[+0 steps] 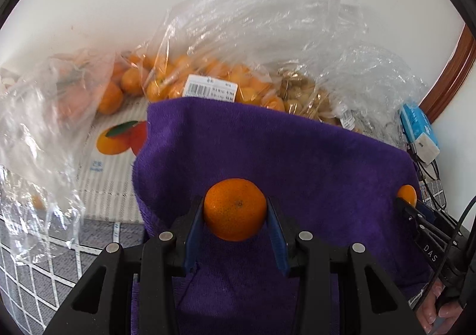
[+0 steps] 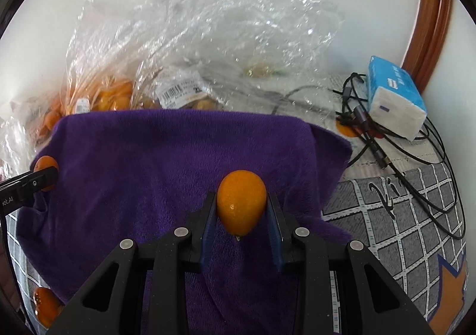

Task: Organize fruits
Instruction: 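Carry both held oranges over the purple towel with both grippers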

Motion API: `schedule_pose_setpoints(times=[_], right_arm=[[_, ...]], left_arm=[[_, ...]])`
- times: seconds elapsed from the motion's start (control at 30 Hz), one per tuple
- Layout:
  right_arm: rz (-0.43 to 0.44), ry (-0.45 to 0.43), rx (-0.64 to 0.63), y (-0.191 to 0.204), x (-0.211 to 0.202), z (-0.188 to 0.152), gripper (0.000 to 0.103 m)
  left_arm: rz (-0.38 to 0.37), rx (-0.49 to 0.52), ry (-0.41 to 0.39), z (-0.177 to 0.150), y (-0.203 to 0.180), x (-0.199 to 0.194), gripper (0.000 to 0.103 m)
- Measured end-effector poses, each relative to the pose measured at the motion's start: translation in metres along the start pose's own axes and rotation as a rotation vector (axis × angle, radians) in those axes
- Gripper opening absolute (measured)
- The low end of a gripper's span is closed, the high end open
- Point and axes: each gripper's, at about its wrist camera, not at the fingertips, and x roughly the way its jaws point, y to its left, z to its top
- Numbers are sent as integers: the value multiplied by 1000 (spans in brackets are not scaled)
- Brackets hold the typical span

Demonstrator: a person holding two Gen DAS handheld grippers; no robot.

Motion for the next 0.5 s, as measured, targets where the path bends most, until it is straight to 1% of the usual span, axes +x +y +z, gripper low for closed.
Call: schedule_pose_setpoints(times=[0.07, 0.17, 0.4, 0.5], right_arm=[[-2, 17, -14, 2, 7, 0, 32], [3, 43, 4, 0, 16, 0, 32], [-14, 37, -16, 1, 20, 1, 32], [-14, 41, -15, 1, 20, 1, 34]], left_arm=[[-1, 19, 13, -2, -3, 5, 39], [4, 21, 28, -3, -4, 10, 39], [6, 25, 31, -4, -5, 12, 39], [10, 31, 31, -3, -7, 12, 40]])
